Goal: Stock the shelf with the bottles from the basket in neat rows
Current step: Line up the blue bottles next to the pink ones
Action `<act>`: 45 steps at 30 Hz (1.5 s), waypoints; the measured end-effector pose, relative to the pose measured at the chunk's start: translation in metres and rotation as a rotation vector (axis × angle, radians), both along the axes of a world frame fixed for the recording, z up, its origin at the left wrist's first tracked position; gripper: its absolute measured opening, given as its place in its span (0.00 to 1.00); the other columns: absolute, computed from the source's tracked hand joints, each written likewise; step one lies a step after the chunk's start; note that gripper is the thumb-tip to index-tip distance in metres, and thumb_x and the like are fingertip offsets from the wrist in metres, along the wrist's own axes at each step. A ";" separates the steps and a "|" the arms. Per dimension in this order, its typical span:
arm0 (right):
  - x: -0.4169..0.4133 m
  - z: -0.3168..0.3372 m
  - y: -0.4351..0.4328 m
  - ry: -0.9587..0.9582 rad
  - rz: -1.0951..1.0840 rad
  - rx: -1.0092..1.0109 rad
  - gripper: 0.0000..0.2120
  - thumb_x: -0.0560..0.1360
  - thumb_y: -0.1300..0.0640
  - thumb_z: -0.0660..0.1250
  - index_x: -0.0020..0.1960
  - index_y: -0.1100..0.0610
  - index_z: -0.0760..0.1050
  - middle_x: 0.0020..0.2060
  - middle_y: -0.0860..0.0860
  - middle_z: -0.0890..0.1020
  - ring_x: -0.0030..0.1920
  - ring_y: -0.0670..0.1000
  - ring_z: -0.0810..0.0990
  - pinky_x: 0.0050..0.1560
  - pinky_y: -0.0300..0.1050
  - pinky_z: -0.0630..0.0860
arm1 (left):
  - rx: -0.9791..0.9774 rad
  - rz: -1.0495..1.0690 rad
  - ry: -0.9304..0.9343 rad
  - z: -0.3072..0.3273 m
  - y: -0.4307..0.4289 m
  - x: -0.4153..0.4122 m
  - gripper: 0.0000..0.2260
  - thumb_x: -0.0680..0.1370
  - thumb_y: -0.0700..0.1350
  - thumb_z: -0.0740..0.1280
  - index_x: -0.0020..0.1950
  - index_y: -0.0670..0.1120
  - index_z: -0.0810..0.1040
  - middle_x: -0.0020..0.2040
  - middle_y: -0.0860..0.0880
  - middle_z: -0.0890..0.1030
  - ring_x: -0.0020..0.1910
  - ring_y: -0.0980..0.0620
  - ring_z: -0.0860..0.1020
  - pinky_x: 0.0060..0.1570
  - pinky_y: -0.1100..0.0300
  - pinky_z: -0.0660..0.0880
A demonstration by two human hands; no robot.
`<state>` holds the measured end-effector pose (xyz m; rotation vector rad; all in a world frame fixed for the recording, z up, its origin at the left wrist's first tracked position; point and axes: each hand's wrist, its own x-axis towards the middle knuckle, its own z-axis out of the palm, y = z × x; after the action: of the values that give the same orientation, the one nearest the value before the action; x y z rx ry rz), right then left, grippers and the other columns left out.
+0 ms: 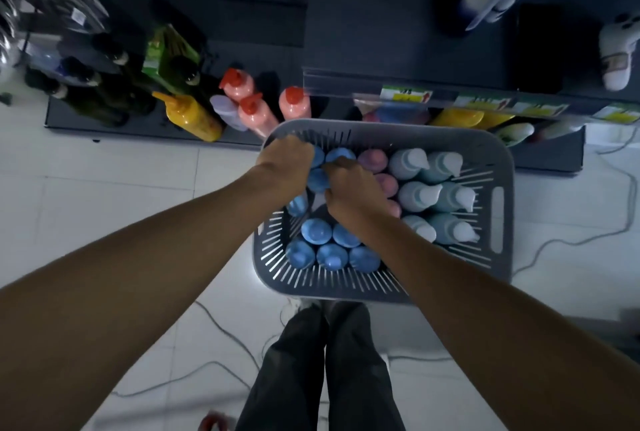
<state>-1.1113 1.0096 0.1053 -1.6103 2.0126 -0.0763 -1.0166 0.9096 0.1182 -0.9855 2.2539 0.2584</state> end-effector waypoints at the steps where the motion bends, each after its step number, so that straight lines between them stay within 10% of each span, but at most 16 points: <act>1: 0.000 -0.004 -0.002 -0.010 0.002 0.000 0.12 0.77 0.64 0.64 0.60 0.60 0.77 0.56 0.57 0.79 0.53 0.59 0.81 0.48 0.51 0.79 | -0.008 -0.013 -0.005 -0.003 -0.001 0.000 0.14 0.79 0.38 0.66 0.65 0.38 0.77 0.65 0.37 0.77 0.64 0.40 0.78 0.59 0.51 0.75; 14: -0.001 -0.036 -0.007 -0.055 0.011 -0.032 0.14 0.77 0.55 0.67 0.61 0.56 0.79 0.57 0.54 0.78 0.56 0.56 0.78 0.49 0.53 0.77 | -0.146 -0.185 -0.036 -0.014 0.001 0.005 0.12 0.79 0.37 0.66 0.61 0.43 0.78 0.58 0.42 0.80 0.55 0.41 0.81 0.40 0.54 0.69; 31: -0.001 -0.032 -0.006 -0.051 -0.016 -0.134 0.11 0.75 0.57 0.69 0.56 0.58 0.77 0.50 0.55 0.83 0.52 0.58 0.81 0.46 0.51 0.76 | -0.036 0.142 0.051 -0.017 0.020 0.001 0.13 0.80 0.37 0.66 0.64 0.41 0.78 0.63 0.39 0.77 0.64 0.39 0.77 0.54 0.51 0.76; 45: -0.033 0.075 -0.003 -0.037 -0.111 -0.237 0.08 0.71 0.56 0.69 0.50 0.54 0.79 0.47 0.54 0.83 0.49 0.60 0.81 0.45 0.48 0.73 | -0.002 0.157 0.269 0.098 0.005 -0.008 0.10 0.77 0.32 0.64 0.57 0.37 0.80 0.58 0.36 0.79 0.58 0.35 0.79 0.46 0.51 0.72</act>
<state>-1.1440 1.0071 0.1804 -1.6224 2.1277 -0.3968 -1.0250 0.9146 0.2159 -1.1906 2.4176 0.4831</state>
